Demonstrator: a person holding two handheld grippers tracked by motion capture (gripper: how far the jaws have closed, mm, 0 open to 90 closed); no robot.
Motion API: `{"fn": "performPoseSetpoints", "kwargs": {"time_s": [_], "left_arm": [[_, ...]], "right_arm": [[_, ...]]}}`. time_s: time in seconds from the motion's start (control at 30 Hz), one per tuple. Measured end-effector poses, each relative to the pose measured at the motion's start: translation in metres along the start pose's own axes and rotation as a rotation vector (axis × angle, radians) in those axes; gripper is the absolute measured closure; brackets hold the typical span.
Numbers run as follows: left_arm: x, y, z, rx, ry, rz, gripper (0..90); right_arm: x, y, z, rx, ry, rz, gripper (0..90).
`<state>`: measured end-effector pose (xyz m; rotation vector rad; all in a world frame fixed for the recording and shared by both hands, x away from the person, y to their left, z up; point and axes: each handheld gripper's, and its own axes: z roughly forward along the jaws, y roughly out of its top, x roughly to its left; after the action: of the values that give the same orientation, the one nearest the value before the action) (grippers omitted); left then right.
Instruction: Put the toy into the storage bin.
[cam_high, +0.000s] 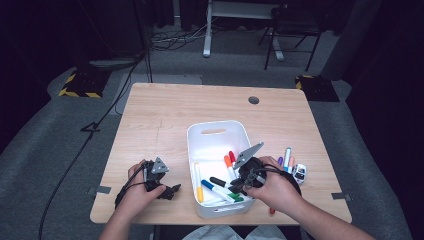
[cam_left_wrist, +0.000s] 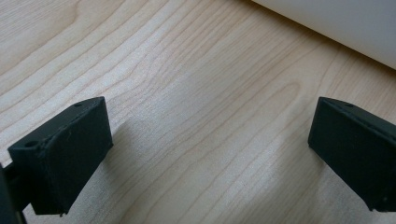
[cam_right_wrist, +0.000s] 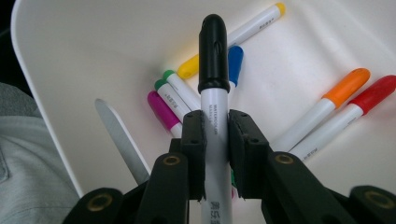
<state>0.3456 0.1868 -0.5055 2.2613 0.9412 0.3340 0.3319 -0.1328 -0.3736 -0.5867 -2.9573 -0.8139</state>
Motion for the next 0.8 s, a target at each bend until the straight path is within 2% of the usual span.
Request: {"fn": "performPoseSetpoints", "kwargs": {"time_s": [0.27, 0.33, 0.4, 0.43, 0.5, 0.53, 0.57, 0.6, 0.63, 0.67, 0.73, 0.77, 0.8], "left_arm": [[-0.001, -0.001, -0.001, 0.011, -0.001, -0.02, 0.0], [0.0, 0.0, 0.0, 0.0, 0.0, 0.0, 0.0], [0.0, 0.0, 0.0, 0.0, 0.0, 0.0, 0.0], [-0.001, 0.0, -0.001, 0.011, -0.001, -0.019, 0.0], [0.0, 0.0, 0.0, 0.0, 0.001, 0.001, 0.0], [-0.001, 0.0, -0.001, 0.009, -0.001, -0.015, 0.0], [0.0, 0.0, 0.0, 0.0, 0.0, 0.001, 0.0], [-0.001, -0.001, -0.001, 0.011, -0.001, -0.021, 0.0], [-0.001, -0.001, -0.001, 0.011, -0.001, -0.021, 0.0], [-0.001, -0.001, -0.001, 0.011, -0.001, -0.019, 0.0], [-0.001, 0.0, 0.0, 0.006, -0.002, -0.012, 0.0], [-0.001, -0.001, -0.001, 0.011, -0.001, -0.02, 0.0], [-0.001, 0.0, -0.001, 0.01, -0.002, -0.019, 0.0]], "right_arm": [[0.0, 0.002, 0.01, 0.056, 0.006, 0.017, 77.0], [0.0, 0.003, 0.013, 0.073, 0.007, 0.023, 77.0], [-0.001, 0.003, 0.014, 0.082, 0.006, 0.022, 77.0], [-0.001, 0.003, 0.016, 0.087, 0.01, 0.031, 77.0], [-0.001, 0.004, 0.019, 0.092, 0.015, 0.027, 76.9], [-0.001, 0.004, 0.021, 0.102, 0.02, 0.032, 76.9], [-0.002, 0.004, 0.023, 0.111, 0.033, 0.049, 76.5], [-0.002, 0.004, 0.024, 0.11, 0.042, 0.053, 74.0], [-0.002, 0.004, 0.025, 0.107, 0.046, 0.061, 68.7], [-0.002, 0.004, 0.025, 0.107, 0.046, 0.061, 68.7], [-0.001, 0.005, 0.021, 0.067, 0.026, 0.063, 62.9], [0.002, 0.006, 0.014, 0.025, 0.014, 0.054, 59.6], [0.002, 0.006, 0.014, 0.025, 0.014, 0.054, 59.6]]}}
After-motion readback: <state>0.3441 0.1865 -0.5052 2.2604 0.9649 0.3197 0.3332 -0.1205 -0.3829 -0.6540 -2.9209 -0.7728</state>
